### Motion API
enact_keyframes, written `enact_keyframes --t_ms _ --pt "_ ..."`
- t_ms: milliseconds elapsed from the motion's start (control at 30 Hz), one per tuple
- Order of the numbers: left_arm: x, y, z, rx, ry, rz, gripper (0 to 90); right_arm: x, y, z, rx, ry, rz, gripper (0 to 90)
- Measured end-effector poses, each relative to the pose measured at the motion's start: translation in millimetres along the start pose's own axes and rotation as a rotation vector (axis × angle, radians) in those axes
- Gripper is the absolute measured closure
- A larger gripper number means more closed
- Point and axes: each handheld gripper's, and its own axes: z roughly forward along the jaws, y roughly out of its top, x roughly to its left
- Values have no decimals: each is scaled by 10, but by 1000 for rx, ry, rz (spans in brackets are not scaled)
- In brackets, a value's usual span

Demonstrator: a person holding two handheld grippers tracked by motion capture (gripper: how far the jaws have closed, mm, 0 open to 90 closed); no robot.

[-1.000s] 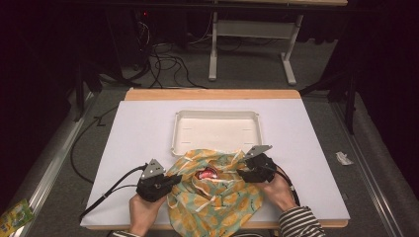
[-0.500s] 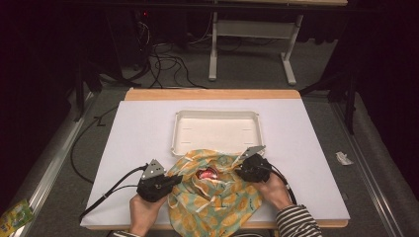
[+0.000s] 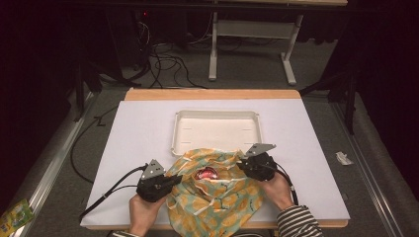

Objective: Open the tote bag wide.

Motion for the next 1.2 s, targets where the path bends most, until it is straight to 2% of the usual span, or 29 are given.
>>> enact_keyframes --t_ms 133,367,567,700,1033,1100,1200 --pt "2 3 -9 -2 3 0 891 -30 22 -154 -68 3 22 861" --pt "1 2 2 1 0 0 891 -103 35 -398 -185 39 72 900" --pt "1 2 -3 -1 0 -1 891 -32 88 -403 -179 29 23 900" --pt "4 7 -20 -2 3 0 891 -38 122 -415 -198 33 32 900" --pt "5 1 -13 8 3 4 891 -96 162 -635 -304 38 66 900" --pt "7 3 -16 6 7 2 891 -144 134 -685 -335 47 97 900" --pt "18 1 -16 16 16 10 891 -238 64 -738 -351 42 134 900"
